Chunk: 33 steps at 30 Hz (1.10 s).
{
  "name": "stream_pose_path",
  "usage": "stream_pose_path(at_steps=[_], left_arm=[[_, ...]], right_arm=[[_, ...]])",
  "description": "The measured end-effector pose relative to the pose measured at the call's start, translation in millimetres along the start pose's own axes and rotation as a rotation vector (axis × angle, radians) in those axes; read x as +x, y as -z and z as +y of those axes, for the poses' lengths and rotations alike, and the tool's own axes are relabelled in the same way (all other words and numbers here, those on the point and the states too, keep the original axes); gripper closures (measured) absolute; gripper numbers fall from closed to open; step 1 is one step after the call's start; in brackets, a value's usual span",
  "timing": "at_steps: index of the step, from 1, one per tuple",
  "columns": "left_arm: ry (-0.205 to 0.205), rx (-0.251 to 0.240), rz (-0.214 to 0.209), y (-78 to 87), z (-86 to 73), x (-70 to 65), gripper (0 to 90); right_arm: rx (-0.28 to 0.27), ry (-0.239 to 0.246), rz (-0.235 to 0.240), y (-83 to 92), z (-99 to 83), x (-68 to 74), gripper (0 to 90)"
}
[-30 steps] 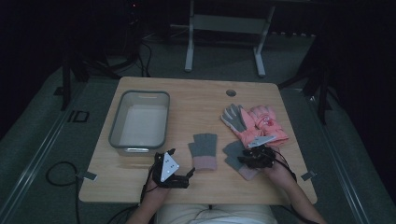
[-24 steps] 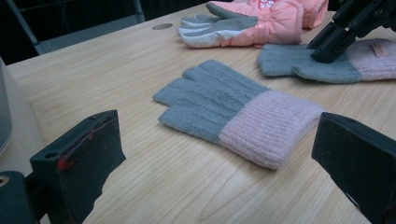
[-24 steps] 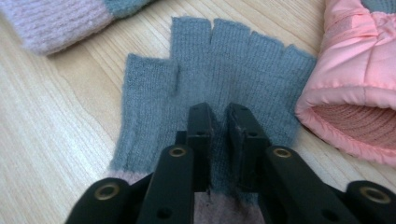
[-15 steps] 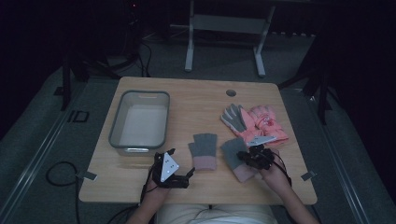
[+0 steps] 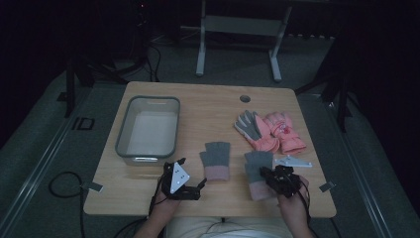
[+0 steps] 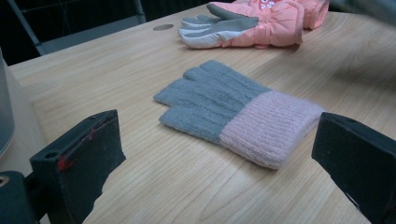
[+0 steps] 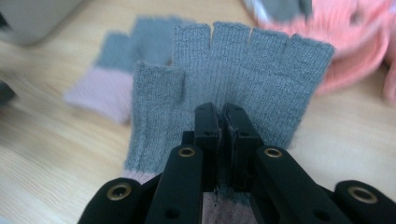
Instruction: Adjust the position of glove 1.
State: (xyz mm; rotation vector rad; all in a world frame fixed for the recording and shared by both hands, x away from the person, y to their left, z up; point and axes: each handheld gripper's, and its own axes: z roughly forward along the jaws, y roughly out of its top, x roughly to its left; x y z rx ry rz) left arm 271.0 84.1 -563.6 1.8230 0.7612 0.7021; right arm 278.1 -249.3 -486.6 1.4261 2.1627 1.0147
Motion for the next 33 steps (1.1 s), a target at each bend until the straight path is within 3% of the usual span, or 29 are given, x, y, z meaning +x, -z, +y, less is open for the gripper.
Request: stream_pose_path(at_steps=[4,10,17,21,23,27,33], left_arm=[[0.001,-0.002,0.002,0.1,-0.1,-0.2,1.5],[0.003,-0.001,0.004,0.1,-0.1,0.0,1.5],[0.000,0.001,0.002,0.0,0.0,-0.2,1.5],[0.000,0.000,0.002,0.2,0.0,-0.2,1.5],[0.002,0.001,0.000,0.0,0.0,-0.1,1.5],[0.000,0.001,-0.001,0.0,0.0,-0.1,1.5],[0.000,0.002,0.002,-0.2,0.1,-0.4,1.5]], right_arm=[[0.057,-0.065,-0.002,-13.0,-20.4,-5.7,85.1],[0.076,-0.142,-0.013,-27.6,-36.9,-13.9,84.0],[0.076,-0.135,-0.022,-35.7,-44.9,-17.6,79.2],[0.061,-0.136,0.017,-32.1,-45.0,-20.9,73.1],[0.044,-0.102,0.038,-26.5,-41.9,-24.9,69.6],[0.048,0.043,0.058,-20.8,-34.1,-29.3,65.0],[0.097,0.178,0.095,-25.4,-30.9,-30.2,62.7]])
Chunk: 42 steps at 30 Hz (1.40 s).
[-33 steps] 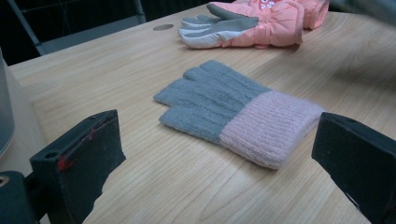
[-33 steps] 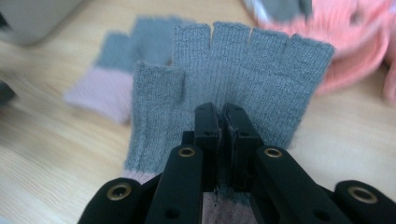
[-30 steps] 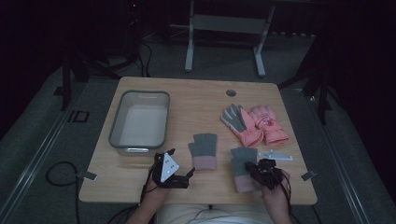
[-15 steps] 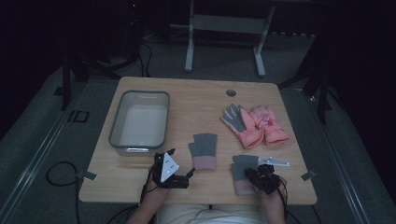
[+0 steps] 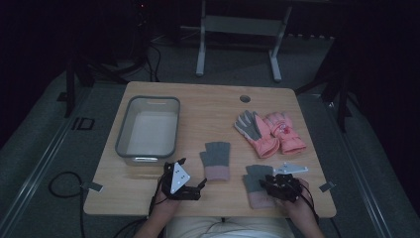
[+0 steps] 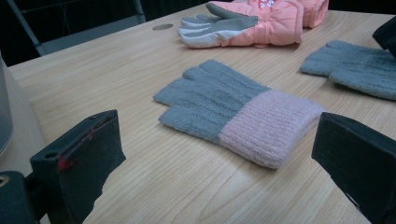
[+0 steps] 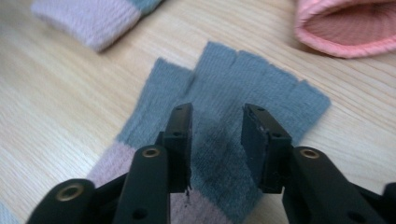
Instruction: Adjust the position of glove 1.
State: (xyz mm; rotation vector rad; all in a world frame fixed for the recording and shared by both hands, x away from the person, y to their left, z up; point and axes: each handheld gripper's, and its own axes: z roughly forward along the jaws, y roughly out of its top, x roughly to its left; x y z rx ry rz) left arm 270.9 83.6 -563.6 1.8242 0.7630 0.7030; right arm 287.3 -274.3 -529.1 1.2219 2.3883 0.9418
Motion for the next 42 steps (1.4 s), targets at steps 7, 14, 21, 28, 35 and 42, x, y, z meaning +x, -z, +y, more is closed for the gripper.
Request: stream_pose_path(at_steps=[7,14,21,28,35,42], left_arm=[[-0.002,0.000,0.000,0.0,0.0,-0.3,1.5],[0.000,0.000,-0.001,0.0,0.0,0.1,1.5],[0.004,0.000,0.001,-0.1,0.0,0.3,1.5],[0.006,-0.004,0.000,0.3,-0.2,0.7,1.5],[0.008,-0.005,-0.001,0.2,-0.2,0.9,1.5],[0.013,-0.007,-0.002,-0.1,-0.1,0.7,1.5]], right_arm=[[0.020,0.036,0.021,-6.5,-1.3,0.6,60.7],[0.020,0.043,-0.011,-11.0,-9.9,4.9,64.6],[0.008,0.041,-0.046,-12.1,-11.2,9.8,81.6],[-0.041,-0.045,-0.079,-2.8,-7.6,7.4,85.4],[-0.147,-0.095,-0.070,26.3,23.7,3.6,85.4],[-0.236,-0.050,-0.076,41.2,66.9,7.2,85.4]])
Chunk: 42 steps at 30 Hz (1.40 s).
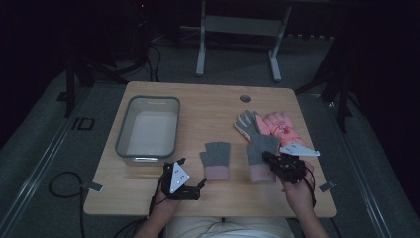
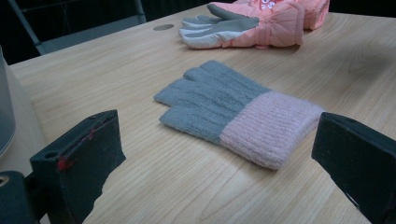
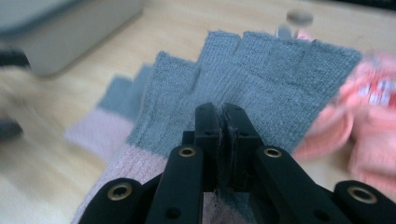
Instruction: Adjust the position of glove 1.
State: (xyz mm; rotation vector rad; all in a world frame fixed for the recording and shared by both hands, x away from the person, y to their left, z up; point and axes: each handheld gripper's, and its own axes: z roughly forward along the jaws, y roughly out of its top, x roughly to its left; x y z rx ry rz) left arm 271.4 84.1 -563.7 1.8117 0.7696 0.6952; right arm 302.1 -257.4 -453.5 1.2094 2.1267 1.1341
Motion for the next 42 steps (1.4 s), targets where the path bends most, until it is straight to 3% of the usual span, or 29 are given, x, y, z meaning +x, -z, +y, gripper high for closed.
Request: stream_pose_path(at_steps=[7,15,17,27,30,42], left_arm=[[-0.008,0.002,-0.002,0.1,0.1,0.1,1.5],[-0.008,0.005,-0.003,0.0,0.2,0.1,1.5],[-0.008,0.004,-0.003,0.1,0.2,0.2,1.5],[-0.013,0.003,-0.006,0.3,0.1,0.5,1.5],[-0.012,0.003,-0.010,0.4,0.1,0.2,1.5],[-0.009,0.006,-0.014,0.1,0.1,0.5,1.5]], right_arm=[[-0.040,0.029,0.011,-9.0,31.6,12.1,85.3],[-0.037,0.006,0.034,-27.7,48.8,29.0,85.3],[-0.033,0.000,0.036,-37.5,53.2,39.6,85.2],[0.021,-0.012,0.071,-69.7,53.5,71.1,85.2],[0.036,0.009,0.090,-79.6,51.6,77.4,85.2],[0.151,-0.009,0.124,-117.9,28.4,78.0,85.1]])
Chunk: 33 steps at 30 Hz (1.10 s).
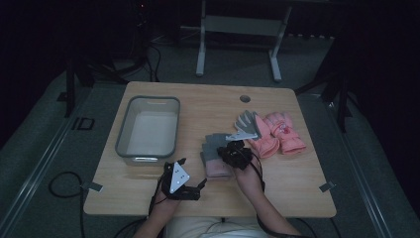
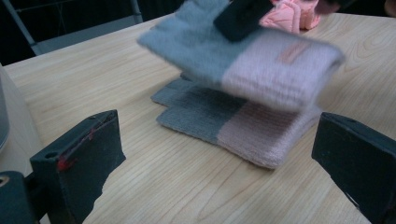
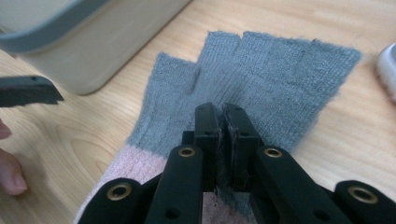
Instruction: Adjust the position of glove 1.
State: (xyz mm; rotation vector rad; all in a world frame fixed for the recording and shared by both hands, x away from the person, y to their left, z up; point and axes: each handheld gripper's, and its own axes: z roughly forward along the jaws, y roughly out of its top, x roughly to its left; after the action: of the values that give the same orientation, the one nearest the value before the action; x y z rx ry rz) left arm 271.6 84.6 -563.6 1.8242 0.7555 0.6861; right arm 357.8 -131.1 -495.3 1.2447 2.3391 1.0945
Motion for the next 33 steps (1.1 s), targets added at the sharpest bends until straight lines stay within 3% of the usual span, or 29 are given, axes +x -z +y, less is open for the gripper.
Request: stream_pose_path(at_steps=[11,20,22,23,25,28,31,32,33], left_arm=[[-0.001,0.002,-0.005,-0.1,0.1,0.3,1.5],[-0.009,0.014,-0.013,-1.8,0.7,-0.9,1.5],[0.001,-0.005,-0.042,-0.8,0.4,0.0,1.5],[-0.004,-0.026,-0.037,0.4,-0.1,-1.3,1.5],[0.000,-0.027,-0.051,0.4,0.2,-2.9,1.5],[0.003,-0.021,-0.101,0.8,2.0,-4.8,1.5],[-0.050,0.004,-0.105,-0.5,7.7,-8.3,1.5],[-0.050,0.004,-0.105,-0.5,7.7,-8.3,1.5],[-0.017,0.042,-0.120,-1.6,14.9,-9.7,1.5]], right_arm=[[0.058,-0.024,-0.010,-25.4,-14.0,-1.6,84.7],[0.082,-0.006,-0.011,-36.3,-19.6,-4.0,83.6],[0.084,-0.008,-0.008,-37.2,-20.7,-4.5,83.1],[0.084,-0.009,-0.006,-37.2,-21.1,-5.0,82.6],[0.085,-0.017,0.008,-34.0,-20.1,-6.1,80.3],[0.045,0.002,0.016,-18.6,-10.4,-8.5,75.8],[-0.009,0.037,0.024,-0.9,3.8,-17.5,69.9],[-0.009,0.037,0.024,-0.9,3.8,-17.5,69.9],[-0.019,0.047,0.020,3.5,7.9,-21.5,68.2]])
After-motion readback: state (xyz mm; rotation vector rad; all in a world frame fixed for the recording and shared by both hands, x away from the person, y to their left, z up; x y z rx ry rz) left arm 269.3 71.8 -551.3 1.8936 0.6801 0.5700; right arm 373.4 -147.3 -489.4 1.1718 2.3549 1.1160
